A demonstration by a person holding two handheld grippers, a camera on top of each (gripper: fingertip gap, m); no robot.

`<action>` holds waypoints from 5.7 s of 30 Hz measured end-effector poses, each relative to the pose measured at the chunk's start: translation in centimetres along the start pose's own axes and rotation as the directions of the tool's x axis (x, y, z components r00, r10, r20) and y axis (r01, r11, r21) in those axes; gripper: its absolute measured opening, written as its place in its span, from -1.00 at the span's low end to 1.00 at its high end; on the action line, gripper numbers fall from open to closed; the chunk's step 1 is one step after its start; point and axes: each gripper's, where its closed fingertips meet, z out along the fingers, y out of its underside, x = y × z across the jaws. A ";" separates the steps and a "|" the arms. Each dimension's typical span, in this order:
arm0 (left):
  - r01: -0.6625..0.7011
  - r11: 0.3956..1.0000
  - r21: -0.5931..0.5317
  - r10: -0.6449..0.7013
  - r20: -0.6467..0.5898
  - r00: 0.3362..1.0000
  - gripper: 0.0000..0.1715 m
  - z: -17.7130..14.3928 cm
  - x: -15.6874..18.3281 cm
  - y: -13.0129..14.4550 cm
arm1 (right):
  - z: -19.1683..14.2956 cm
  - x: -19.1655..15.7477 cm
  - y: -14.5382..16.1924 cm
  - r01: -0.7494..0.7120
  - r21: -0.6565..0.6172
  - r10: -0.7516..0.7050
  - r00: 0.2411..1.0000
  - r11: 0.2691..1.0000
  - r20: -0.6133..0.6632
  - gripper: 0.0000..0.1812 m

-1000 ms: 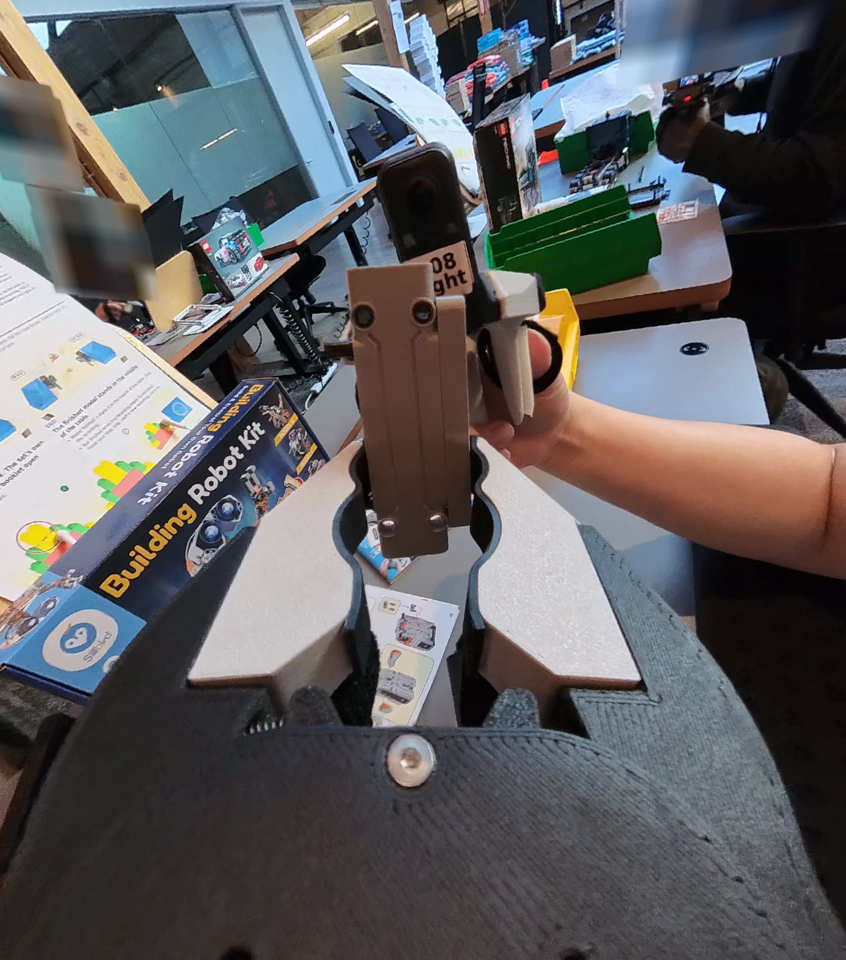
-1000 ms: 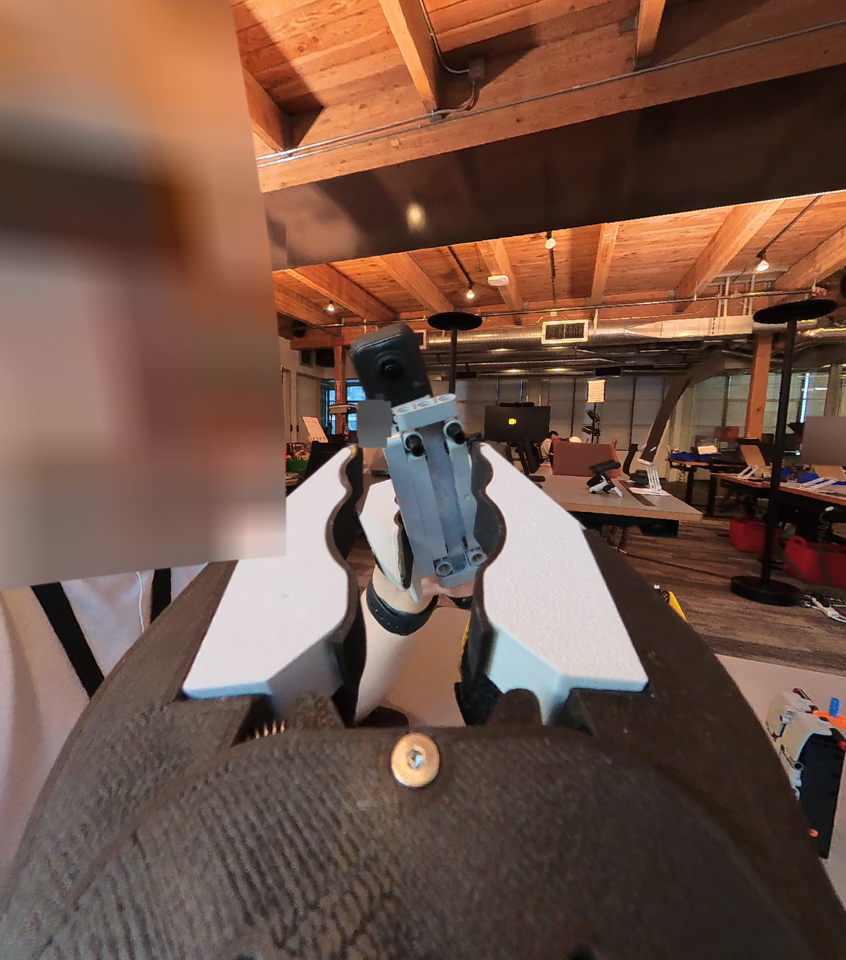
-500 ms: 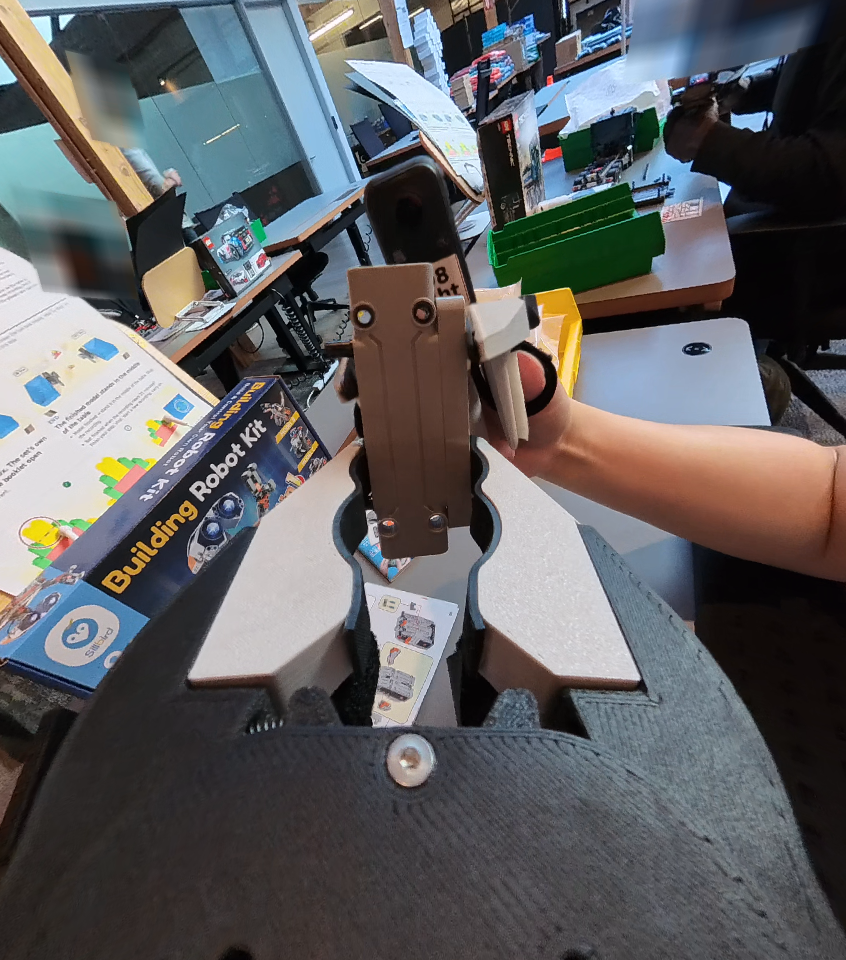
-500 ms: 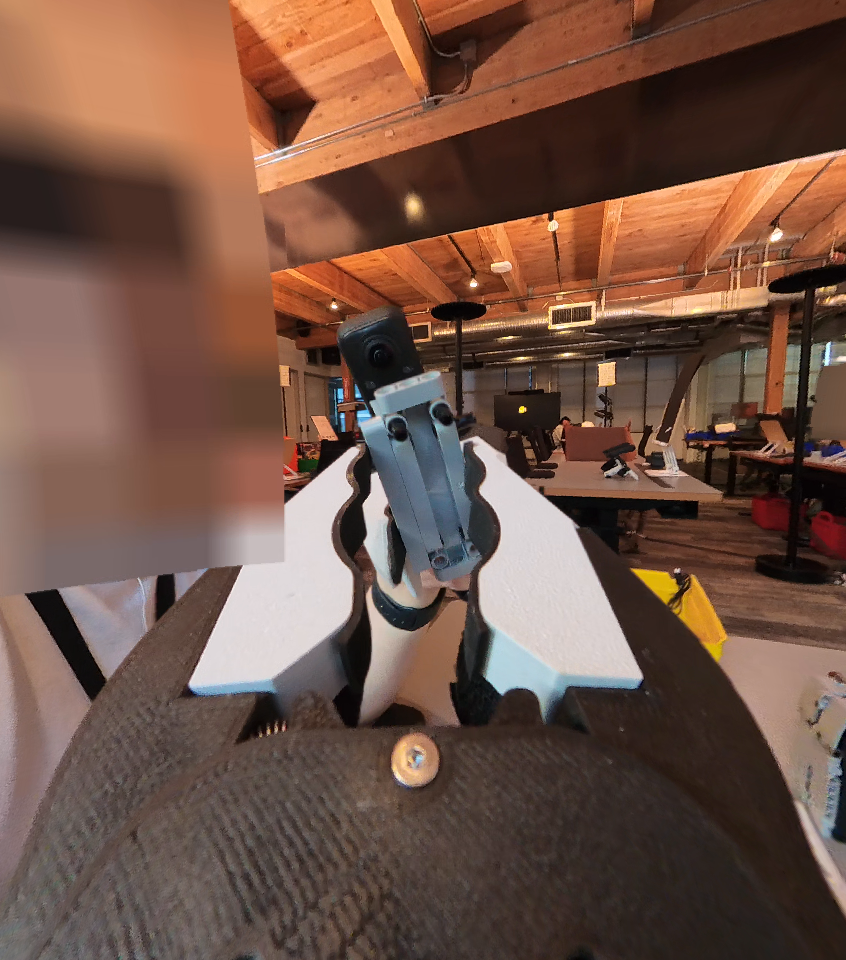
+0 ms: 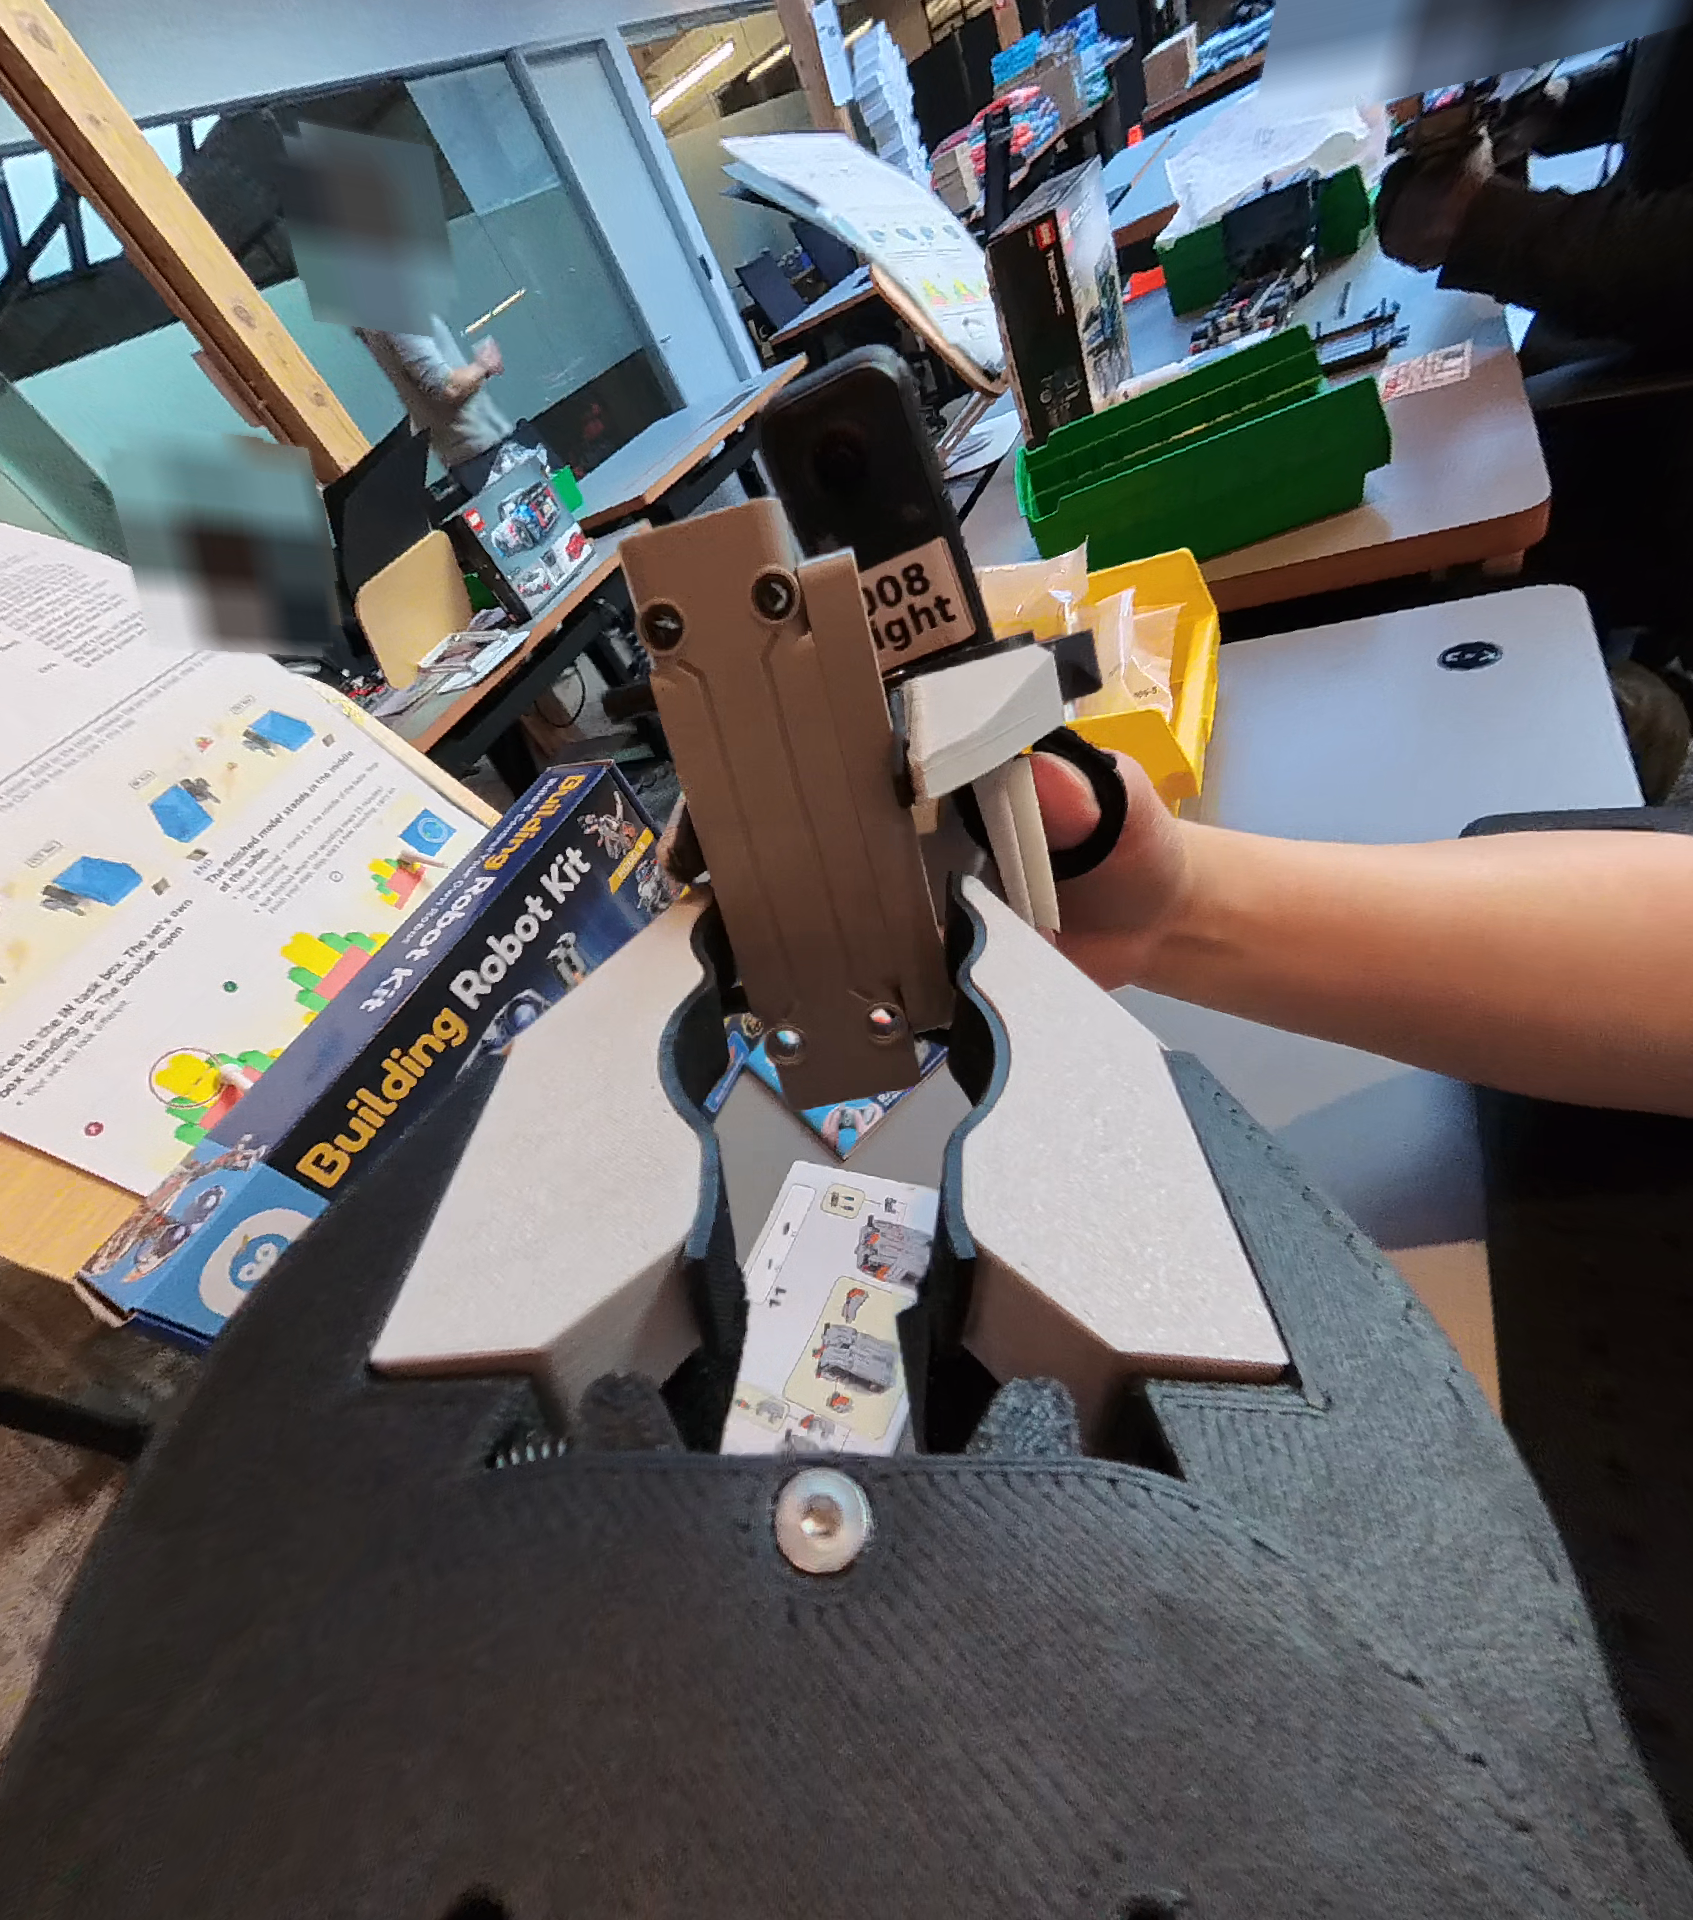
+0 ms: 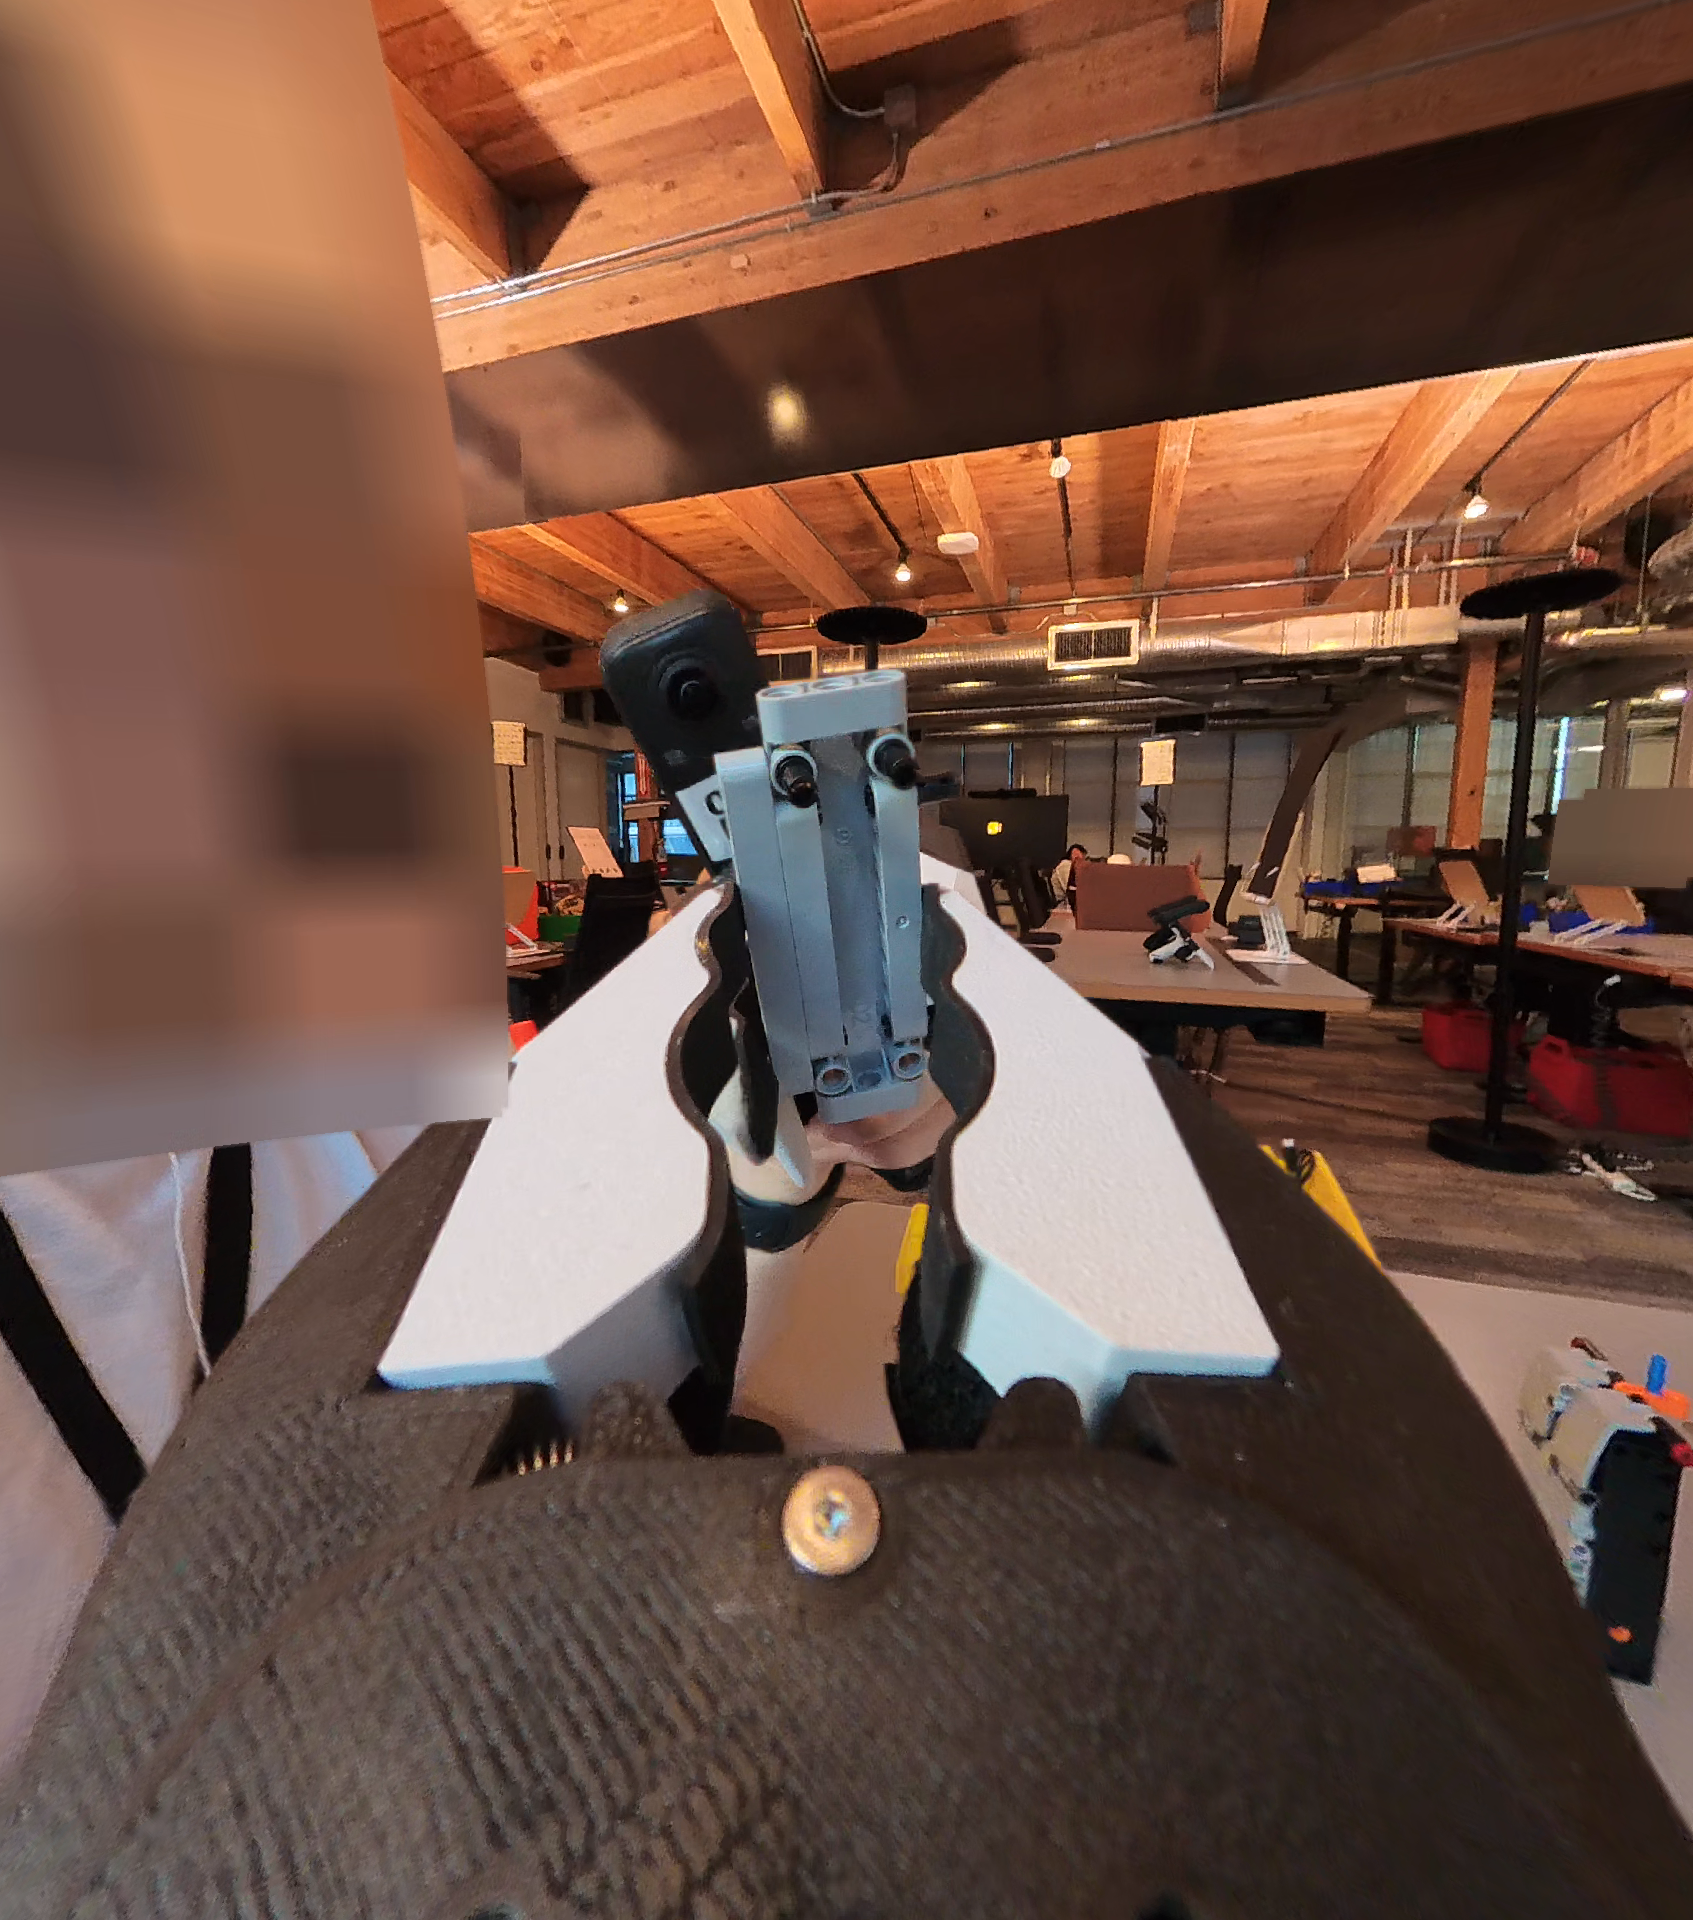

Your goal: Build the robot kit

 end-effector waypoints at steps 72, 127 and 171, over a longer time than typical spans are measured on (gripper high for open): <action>-0.592 0.360 -0.721 0.688 -0.223 0.691 -0.46 7.3 -1.3 19.4 | -16.1 6.6 14.0 -0.762 -0.445 0.385 0.632 0.471 -0.673 -0.83; 0.583 0.697 0.417 -0.509 -0.284 0.812 -0.95 -7.0 -10.3 1.3 | -6.8 6.0 10.4 -0.247 -0.612 -0.001 0.927 0.752 -0.375 -0.67; 0.522 0.696 0.494 -0.452 -0.264 0.852 -0.94 -15.4 -11.9 0.7 | -23.4 -1.9 25.2 -0.872 -0.449 0.337 0.489 0.193 -0.805 -0.93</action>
